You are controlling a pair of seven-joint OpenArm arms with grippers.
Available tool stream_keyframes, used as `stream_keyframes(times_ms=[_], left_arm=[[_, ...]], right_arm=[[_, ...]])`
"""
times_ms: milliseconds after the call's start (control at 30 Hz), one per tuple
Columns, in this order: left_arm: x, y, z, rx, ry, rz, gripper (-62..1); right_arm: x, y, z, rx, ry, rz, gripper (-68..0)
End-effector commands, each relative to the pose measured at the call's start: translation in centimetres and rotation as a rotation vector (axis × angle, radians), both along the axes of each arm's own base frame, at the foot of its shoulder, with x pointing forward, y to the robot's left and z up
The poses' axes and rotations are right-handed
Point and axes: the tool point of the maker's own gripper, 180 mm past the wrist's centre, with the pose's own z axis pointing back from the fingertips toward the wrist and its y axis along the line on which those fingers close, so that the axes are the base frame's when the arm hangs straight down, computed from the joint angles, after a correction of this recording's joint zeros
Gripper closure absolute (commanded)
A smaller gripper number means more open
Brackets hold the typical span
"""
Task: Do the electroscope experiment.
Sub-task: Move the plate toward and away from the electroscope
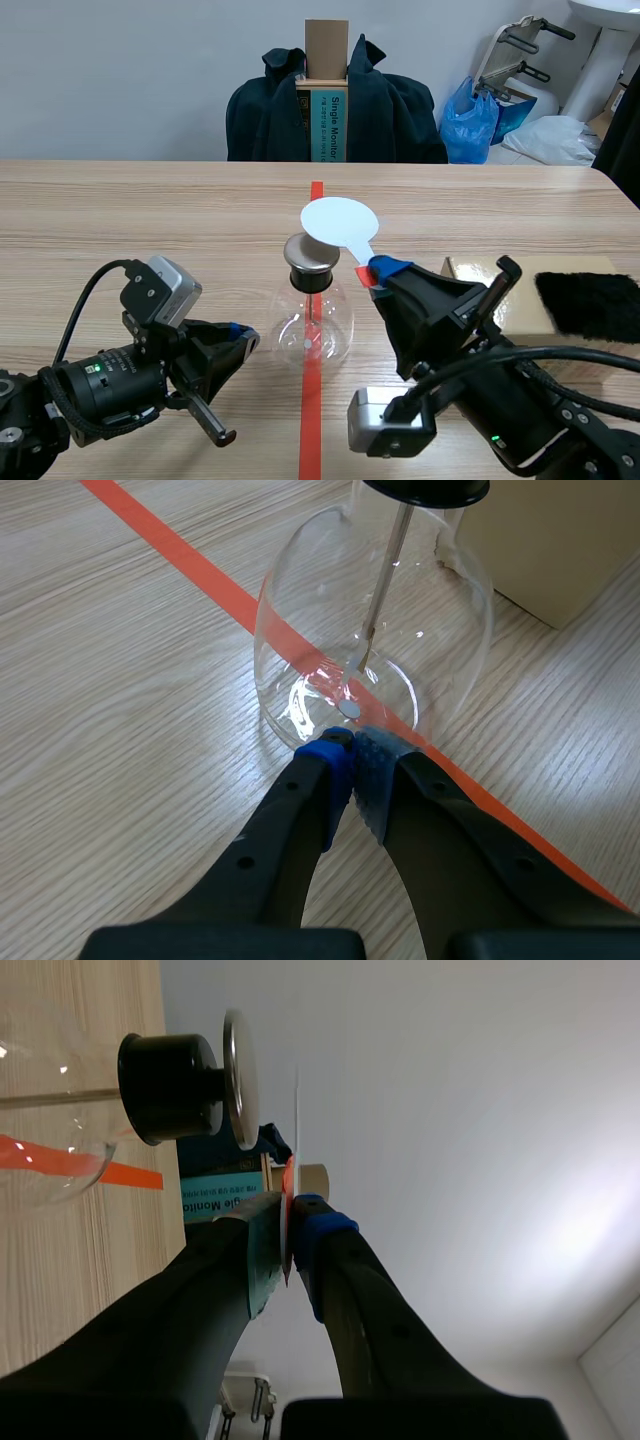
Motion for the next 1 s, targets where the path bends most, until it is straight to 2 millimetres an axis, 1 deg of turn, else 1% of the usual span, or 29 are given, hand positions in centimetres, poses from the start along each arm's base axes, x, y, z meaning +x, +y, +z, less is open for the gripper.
stream_keyframes(times_ms=[0,333,633,800,967], left_arm=[[0.6,-0.3,1.2,-0.032,-0.032,0.006,-3.2],[0.6,-0.3,1.2,-0.032,-0.032,0.006,-3.2],[0.6,-0.3,1.2,-0.032,-0.032,0.006,-3.2],[0.6,-0.3,1.2,-0.032,-0.032,0.006,-3.2],[0.6,-0.3,1.2,-0.032,-0.032,0.006,-3.2]], right_arm=[[0.3,-0.2,1.2,0.0,-0.048,0.01,-0.8],[-0.7,0.7,1.1,-0.013,-0.057,0.085,-0.8],[-1.0,1.0,1.1,-0.018,-0.06,0.112,-0.8],[-0.9,0.9,1.1,-0.017,-0.059,0.103,-0.8],[0.0,0.1,1.1,-0.01,-0.051,0.034,-0.8]])
